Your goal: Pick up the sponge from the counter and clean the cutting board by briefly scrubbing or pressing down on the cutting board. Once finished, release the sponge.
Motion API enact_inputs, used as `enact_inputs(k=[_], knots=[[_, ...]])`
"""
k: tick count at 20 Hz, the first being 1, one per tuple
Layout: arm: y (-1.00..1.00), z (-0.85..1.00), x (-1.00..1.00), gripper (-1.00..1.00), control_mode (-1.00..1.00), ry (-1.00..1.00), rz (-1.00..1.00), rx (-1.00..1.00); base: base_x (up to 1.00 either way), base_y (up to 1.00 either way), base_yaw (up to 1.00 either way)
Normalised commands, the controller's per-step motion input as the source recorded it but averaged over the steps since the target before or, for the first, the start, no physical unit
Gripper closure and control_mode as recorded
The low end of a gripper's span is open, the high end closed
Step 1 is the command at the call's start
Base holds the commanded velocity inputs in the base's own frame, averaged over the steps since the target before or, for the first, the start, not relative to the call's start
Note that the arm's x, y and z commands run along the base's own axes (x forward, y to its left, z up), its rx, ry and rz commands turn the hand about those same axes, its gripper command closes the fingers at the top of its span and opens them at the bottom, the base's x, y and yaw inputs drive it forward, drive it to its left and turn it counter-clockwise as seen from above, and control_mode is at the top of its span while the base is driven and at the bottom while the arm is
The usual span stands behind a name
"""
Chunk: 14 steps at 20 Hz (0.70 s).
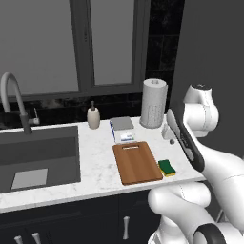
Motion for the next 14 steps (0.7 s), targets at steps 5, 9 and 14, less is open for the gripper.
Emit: enact_inputs(k=[5, 9, 14], knots=[[-0.10, -0.40, 0.18, -1.00, -1.00, 0.04, 0.00, 0.00, 0.00, 0.00, 0.00], [0.00, -0.36, 0.09, -1.00, -1.00, 0.05, 0.05, 0.00, 0.00, 0.00, 0.00], [0.00, -0.38, 0.00, -1.00, -1.00, 0.06, 0.14, 0.00, 0.00, 0.00, 0.00]])
